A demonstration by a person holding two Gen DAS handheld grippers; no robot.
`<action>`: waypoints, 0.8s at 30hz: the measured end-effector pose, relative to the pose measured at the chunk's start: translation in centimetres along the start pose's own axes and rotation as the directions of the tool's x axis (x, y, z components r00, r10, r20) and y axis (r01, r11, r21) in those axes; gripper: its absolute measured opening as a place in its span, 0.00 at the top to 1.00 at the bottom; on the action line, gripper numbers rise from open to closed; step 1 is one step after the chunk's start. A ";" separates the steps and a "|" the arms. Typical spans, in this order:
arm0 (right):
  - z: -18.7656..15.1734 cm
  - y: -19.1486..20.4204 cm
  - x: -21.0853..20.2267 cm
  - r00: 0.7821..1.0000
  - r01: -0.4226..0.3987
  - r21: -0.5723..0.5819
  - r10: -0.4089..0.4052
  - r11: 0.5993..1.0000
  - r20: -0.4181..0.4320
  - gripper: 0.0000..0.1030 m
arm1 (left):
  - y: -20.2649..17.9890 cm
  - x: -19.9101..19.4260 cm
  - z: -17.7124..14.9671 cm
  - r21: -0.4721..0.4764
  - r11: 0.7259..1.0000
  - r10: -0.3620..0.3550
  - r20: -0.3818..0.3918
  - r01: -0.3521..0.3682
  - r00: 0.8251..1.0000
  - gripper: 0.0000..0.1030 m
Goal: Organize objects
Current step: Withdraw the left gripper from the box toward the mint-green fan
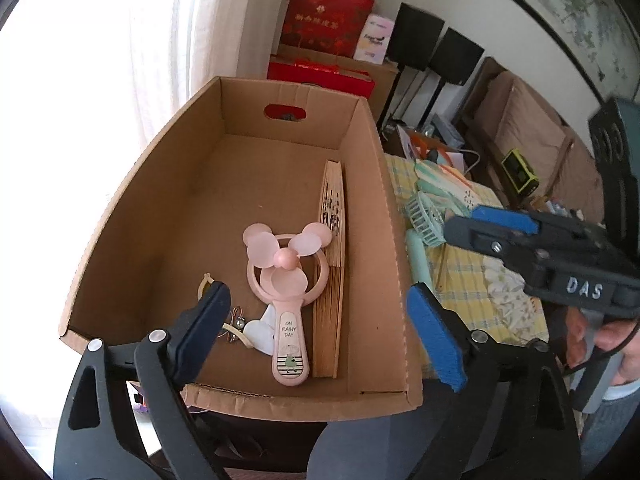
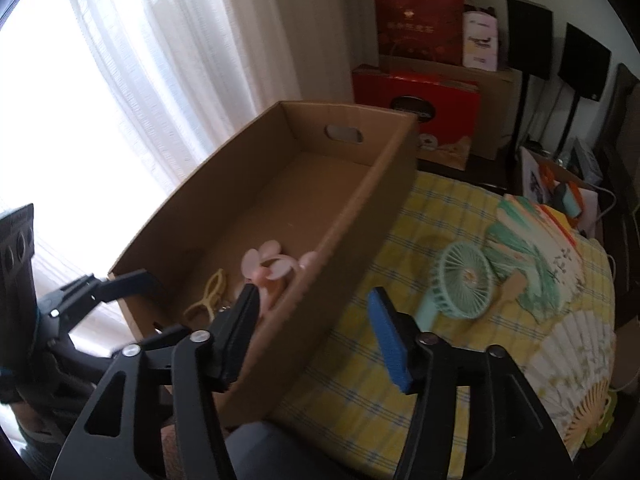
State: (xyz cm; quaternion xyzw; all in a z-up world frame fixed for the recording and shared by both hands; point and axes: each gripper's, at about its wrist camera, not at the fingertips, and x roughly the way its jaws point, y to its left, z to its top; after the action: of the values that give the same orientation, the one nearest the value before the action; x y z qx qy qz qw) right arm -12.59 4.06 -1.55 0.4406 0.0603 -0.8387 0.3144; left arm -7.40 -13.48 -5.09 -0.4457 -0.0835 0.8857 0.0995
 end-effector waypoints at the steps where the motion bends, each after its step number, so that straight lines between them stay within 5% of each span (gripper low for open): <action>1: -0.3 -0.3 -0.2 1.000 0.008 0.003 -0.008 1.000 0.003 0.38 | -0.1 0.0 0.1 -0.002 1.000 0.001 0.000 -0.001 1.000 0.13; 6: -1.5 -1.9 -1.0 0.999 0.031 0.025 -0.032 0.999 0.017 0.30 | -0.6 -0.1 0.3 -0.005 1.000 0.000 0.009 0.000 1.000 0.03; 24: -4.1 -8.2 -2.7 0.996 0.084 0.131 -0.086 0.988 0.012 0.03 | -6.7 0.8 0.5 0.112 0.992 -0.053 -0.021 0.055 0.998 0.00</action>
State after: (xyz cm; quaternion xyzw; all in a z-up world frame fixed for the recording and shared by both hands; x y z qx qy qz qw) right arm -13.39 13.43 -3.34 0.4497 0.0213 -0.8574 0.2495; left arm -7.63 -6.83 -3.82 -0.4449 -0.0446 0.8819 0.1493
